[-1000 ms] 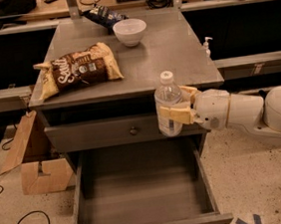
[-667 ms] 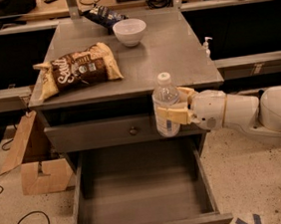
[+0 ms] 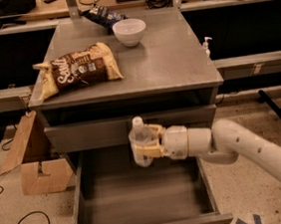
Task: Place blue plastic bottle into middle drawer
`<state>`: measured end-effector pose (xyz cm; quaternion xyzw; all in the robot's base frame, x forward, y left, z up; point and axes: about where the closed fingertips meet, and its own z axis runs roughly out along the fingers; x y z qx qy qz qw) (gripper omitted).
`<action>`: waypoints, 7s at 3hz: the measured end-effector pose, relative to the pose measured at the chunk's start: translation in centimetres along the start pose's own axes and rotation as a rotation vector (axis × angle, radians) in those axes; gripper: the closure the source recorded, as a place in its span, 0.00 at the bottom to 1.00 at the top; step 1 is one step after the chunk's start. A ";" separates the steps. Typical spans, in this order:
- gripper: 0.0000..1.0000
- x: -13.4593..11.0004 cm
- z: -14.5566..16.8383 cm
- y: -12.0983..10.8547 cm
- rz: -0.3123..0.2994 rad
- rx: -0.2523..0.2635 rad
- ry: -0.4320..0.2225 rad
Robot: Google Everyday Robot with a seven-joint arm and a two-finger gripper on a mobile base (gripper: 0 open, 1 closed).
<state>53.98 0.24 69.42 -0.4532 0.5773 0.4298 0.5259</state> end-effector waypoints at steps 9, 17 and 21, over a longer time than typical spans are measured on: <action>0.00 22.1 11.9 4.8 0.048 -0.189 -0.055; 0.00 6.0 -9.1 6.0 0.004 -0.068 0.378; 0.00 -22.0 -25.4 -0.3 -0.402 0.374 0.552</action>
Offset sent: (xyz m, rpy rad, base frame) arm -0.0311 0.0781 -0.1777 0.0635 -0.0355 0.2188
